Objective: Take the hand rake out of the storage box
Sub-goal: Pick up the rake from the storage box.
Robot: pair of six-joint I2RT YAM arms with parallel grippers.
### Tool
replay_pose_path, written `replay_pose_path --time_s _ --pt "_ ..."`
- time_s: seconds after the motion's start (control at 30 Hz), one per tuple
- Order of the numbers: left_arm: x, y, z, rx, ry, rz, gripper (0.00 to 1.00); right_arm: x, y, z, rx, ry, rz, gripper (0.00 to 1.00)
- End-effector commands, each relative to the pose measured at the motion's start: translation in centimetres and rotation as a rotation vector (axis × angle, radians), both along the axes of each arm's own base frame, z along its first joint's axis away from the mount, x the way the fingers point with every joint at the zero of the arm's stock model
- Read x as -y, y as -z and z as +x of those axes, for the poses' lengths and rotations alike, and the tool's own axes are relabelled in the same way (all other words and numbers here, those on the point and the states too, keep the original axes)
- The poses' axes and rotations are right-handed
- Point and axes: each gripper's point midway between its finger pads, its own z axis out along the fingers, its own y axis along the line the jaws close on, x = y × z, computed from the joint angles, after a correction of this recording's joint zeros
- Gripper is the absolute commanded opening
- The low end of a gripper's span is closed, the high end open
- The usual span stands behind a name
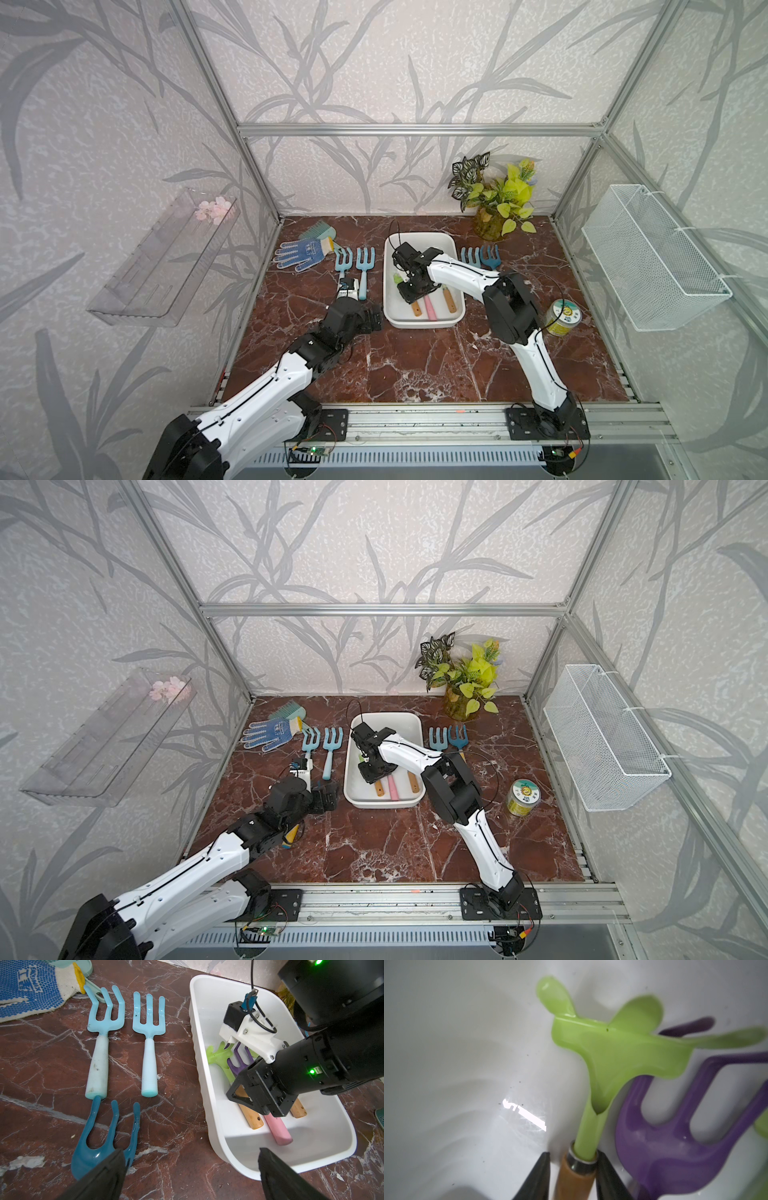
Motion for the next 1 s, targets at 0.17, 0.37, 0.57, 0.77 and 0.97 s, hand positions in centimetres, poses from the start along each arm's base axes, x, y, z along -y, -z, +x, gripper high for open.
replay_pose_path --time_s 0.17,0.37,0.57,0.77,0.97 --pt "-0.2 -0.1 0.0 0.008 -0.008 -0.016 1.00 -0.2 -1.2 -0.3 0.005 0.014 0.015 0.28" --pt "-0.3 -0.1 0.0 0.009 -0.011 -0.020 0.98 -0.5 -4.9 -0.2 0.041 0.033 0.109 0.25" --pt "-0.3 -0.1 -0.1 0.011 -0.010 -0.024 0.98 0.4 -9.3 -0.4 0.083 0.064 0.216 0.22" --pt "-0.2 -0.1 0.0 0.010 -0.004 -0.025 0.97 2.7 -13.3 -1.2 0.143 0.083 0.253 0.19" --pt "-0.1 0.0 0.0 0.006 0.001 -0.027 0.97 7.8 -16.4 -2.3 0.206 0.123 0.190 0.19"
